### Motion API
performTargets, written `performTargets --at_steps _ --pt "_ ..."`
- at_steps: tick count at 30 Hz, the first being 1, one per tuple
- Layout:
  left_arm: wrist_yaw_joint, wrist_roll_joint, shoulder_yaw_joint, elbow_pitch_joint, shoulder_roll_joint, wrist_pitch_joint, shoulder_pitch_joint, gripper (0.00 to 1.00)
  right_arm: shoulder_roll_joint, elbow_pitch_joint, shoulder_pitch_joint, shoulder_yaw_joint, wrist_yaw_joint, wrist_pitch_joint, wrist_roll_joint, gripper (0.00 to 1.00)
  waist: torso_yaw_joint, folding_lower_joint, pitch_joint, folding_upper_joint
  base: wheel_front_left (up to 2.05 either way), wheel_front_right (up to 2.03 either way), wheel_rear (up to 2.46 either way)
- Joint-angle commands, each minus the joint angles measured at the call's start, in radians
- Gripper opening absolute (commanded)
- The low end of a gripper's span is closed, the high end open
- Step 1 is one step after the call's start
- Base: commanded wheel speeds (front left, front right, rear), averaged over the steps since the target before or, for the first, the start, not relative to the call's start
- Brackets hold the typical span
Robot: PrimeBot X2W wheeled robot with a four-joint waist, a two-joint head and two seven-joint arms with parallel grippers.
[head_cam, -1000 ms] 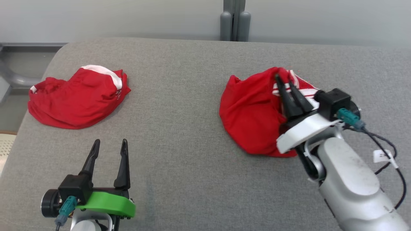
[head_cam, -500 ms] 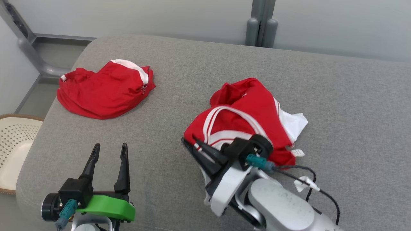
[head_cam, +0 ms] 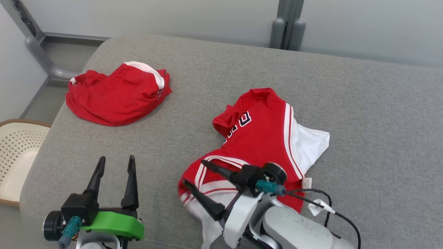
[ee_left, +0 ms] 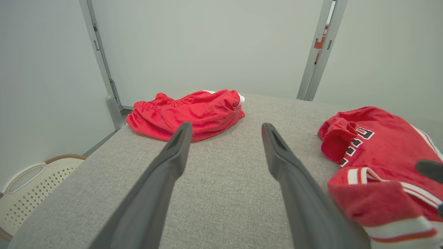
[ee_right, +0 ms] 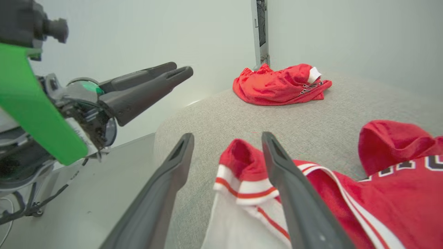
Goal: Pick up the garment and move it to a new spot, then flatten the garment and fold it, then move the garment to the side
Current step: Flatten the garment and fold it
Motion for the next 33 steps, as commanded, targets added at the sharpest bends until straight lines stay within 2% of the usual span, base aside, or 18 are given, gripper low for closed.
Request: performTargets --at_steps 1,8,15,22,26,33 --pt "0.005 0.000 0.002 -0.003 -0.001 -0.001 0.016 1.00 -0.003 0.002 -0.011 -0.027 -0.001 -0.003 -0.021 1.00 -0.018 0.0000 -0.006 0.0000 0.00 0.00 0.00" --pt "0.011 0.005 0.011 -0.011 0.000 -0.001 0.020 1.00 -0.061 -0.062 0.034 -0.225 -0.001 -0.003 -0.100 1.00 -0.069 0.0000 -0.021 0.0000 0.00 0.00 0.00" --pt "0.011 0.015 0.025 -0.021 0.000 -0.001 0.032 1.00 -0.131 -0.182 0.169 -0.494 -0.001 -0.003 -0.177 1.00 -0.115 0.0000 -0.031 0.0000 0.00 0.00 0.00" --pt "0.010 0.020 0.032 -0.028 0.000 -0.001 0.030 1.00 -0.143 -0.258 0.343 -0.702 -0.001 -0.003 -0.226 1.00 -0.139 0.0000 -0.024 0.0000 0.00 0.00 0.00" --pt "0.009 0.019 0.031 -0.028 0.000 0.000 0.022 1.00 -0.130 -0.258 0.404 -0.738 -0.001 -0.003 -0.240 1.00 -0.143 0.0000 -0.018 0.0000 0.00 0.00 0.00" --pt "0.006 0.022 0.023 -0.024 0.000 0.000 0.012 1.00 -0.103 -0.199 0.421 -0.696 -0.001 -0.003 -0.226 1.00 -0.134 0.0000 -0.016 0.0000 0.00 0.00 0.00"
